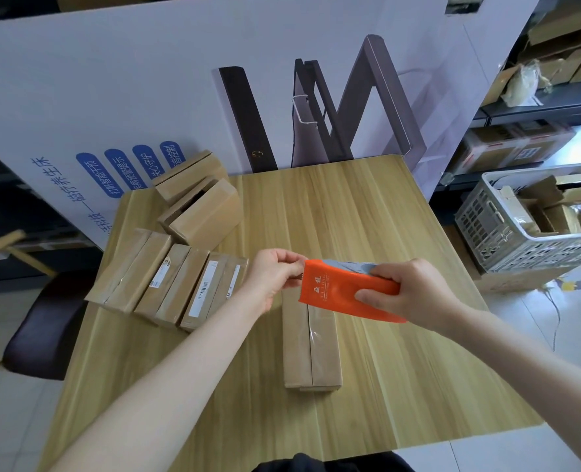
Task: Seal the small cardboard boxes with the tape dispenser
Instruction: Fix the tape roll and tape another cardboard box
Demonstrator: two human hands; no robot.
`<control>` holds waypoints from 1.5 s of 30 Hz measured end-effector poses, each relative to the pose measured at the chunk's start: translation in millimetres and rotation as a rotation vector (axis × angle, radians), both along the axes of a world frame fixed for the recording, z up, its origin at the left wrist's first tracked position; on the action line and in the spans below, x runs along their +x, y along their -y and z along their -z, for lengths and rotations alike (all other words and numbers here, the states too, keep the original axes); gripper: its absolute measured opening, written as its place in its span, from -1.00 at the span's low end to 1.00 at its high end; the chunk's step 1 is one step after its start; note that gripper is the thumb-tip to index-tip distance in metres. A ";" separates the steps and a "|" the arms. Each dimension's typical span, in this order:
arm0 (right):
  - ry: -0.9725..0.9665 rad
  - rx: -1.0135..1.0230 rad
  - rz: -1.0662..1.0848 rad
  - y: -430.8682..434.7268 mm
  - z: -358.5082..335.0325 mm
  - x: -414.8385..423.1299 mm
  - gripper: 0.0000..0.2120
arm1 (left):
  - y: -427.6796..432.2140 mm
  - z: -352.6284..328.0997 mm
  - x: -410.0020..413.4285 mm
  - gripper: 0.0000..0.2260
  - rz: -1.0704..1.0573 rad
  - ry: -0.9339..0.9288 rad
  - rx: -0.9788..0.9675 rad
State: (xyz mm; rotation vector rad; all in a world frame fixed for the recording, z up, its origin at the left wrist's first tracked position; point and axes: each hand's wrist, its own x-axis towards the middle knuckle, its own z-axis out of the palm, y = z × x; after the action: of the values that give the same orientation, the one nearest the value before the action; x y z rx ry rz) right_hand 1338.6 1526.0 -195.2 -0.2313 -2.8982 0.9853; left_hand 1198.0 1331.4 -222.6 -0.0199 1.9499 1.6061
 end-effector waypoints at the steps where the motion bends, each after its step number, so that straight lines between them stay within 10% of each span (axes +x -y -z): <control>1: 0.019 -0.033 0.024 0.9 0.0 -0.2 -0.75 | -0.6 0.0 0.6 -0.88 -0.011 -0.043 -0.029; 36: 0.291 -0.096 0.164 -28.8 -14.7 12.7 -0.75 | 44.2 37.5 -50.9 -0.78 -0.407 -0.142 -0.359; 45: 0.435 0.204 0.166 -50.2 12.0 -9.8 -0.64 | 45.0 43.1 -34.3 -0.93 -0.373 -0.131 -0.339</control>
State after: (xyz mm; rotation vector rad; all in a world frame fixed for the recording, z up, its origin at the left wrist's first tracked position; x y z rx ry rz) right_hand 1328.8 1576.2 -207.2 -0.7427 -3.2601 0.6757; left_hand 1163.7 1286.4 -265.8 -0.4479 2.4107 1.5054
